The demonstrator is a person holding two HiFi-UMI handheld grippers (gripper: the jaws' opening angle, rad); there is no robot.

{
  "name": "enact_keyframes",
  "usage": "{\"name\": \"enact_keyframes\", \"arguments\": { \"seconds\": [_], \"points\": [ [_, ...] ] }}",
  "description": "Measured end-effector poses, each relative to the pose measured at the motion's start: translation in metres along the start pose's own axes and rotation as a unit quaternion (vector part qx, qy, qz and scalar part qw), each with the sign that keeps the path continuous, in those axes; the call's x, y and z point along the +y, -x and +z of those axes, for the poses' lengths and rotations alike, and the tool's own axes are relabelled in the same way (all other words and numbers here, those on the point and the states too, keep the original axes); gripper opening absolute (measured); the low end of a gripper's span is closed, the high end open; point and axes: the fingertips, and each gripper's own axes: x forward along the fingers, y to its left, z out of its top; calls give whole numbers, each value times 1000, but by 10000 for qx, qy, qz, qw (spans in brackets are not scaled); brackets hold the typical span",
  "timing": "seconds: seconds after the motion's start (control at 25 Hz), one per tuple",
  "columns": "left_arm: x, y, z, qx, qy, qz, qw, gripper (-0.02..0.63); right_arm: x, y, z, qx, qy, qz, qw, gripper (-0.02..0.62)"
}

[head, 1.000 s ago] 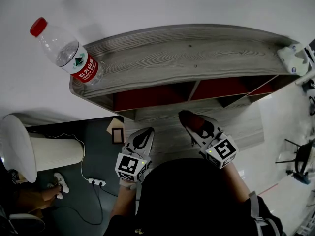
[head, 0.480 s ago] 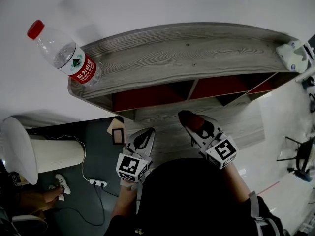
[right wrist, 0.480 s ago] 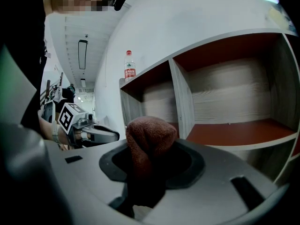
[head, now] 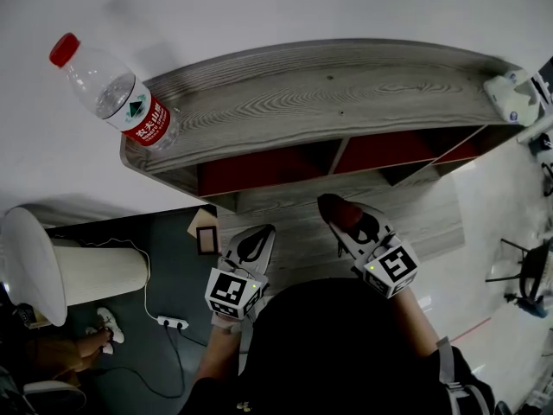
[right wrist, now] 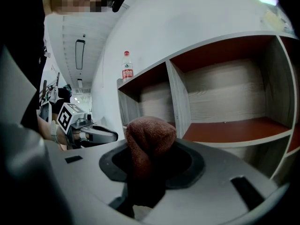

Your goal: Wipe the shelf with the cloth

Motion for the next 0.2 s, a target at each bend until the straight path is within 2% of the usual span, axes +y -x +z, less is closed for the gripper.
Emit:
{"name": "enact_keyframes", "arguments": {
  "seconds": [0.2],
  "points": [
    [3, 2, 1, -27, -9, 57, 10000, 9, 1, 1, -2, 15, 47, 6, 10000, 140]
  ]
}}
